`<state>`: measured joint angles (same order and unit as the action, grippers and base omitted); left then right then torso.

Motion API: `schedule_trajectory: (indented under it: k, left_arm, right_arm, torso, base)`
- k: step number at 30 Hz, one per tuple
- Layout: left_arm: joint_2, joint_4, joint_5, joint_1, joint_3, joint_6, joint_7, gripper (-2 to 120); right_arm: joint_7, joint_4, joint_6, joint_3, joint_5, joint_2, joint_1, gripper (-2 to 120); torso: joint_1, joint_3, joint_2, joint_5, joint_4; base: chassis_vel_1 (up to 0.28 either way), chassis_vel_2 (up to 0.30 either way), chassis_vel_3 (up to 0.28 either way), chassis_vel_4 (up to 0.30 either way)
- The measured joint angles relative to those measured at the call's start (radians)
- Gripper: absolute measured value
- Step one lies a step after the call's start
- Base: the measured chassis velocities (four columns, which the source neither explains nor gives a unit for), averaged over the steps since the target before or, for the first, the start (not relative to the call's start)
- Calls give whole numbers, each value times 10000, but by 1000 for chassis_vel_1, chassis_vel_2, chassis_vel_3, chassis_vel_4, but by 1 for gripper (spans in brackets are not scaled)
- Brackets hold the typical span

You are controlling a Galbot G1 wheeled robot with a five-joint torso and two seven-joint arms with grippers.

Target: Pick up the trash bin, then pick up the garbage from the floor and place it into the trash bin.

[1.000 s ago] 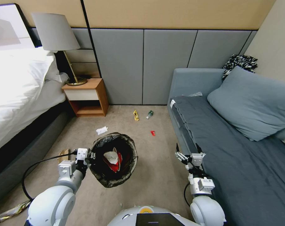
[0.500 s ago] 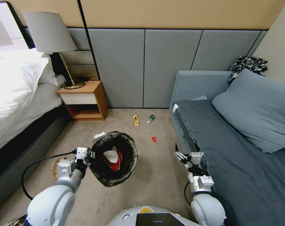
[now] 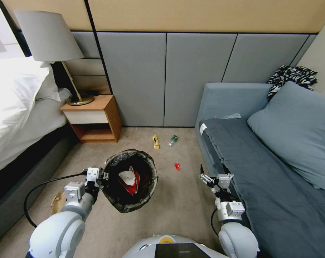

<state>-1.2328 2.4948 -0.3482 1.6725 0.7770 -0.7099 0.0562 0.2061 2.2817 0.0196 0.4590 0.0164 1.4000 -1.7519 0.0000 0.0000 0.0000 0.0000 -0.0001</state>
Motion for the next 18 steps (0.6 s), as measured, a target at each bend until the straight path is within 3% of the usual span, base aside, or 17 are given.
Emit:
schedule_trajectory:
  k: [18]
  left_arm:
    - [-24,21,2,-30,64,-6,17,1]
  right_arm:
    - [13,-103,-23,-92,9,-5,127,100]
  torso:
    - [0,0,0,1,1]
  base:
    - [-128,123,132,-126]
